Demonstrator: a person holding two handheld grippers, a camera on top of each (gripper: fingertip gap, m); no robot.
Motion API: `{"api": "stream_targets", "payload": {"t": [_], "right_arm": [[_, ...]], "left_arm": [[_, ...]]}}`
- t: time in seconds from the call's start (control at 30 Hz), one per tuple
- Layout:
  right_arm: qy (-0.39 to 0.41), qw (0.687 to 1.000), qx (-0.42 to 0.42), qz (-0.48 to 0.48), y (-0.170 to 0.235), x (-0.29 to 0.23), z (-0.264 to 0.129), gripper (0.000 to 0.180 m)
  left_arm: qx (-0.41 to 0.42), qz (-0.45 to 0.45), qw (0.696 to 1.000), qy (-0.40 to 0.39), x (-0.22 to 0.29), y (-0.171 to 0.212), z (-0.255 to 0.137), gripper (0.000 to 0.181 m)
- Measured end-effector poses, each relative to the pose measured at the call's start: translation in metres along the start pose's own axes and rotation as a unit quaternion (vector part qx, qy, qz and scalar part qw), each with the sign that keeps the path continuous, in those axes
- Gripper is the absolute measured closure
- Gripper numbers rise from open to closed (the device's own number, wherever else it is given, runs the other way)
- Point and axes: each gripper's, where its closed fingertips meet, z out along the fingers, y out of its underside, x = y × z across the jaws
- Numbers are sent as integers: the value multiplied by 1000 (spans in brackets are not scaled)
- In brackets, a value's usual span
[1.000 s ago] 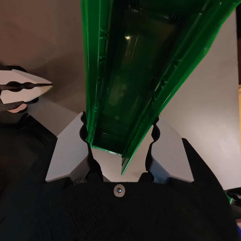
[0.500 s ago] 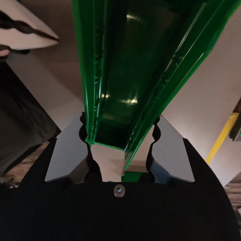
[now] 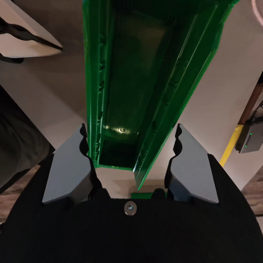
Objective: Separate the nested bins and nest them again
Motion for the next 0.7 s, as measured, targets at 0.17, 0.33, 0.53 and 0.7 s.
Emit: {"api": "stream_targets", "payload": {"t": [0.17, 0.33, 0.53, 0.7], "right_arm": [[26, 1000, 10, 6, -4, 5, 5, 46], [15, 1000, 3, -10, -4, 2, 2, 75], [2, 1000, 9, -12, 9, 11, -20, 81], [18, 1000, 10, 7, 26, 19, -51, 81]], "left_arm": [[1, -2, 1000, 0, 0, 0, 0, 181], [1, -2, 1000, 2, 0, 0, 0, 181], [1, -6, 1000, 3, 0, 0, 0, 181], [3, -8, 1000, 5, 0, 0, 0, 181]]}}
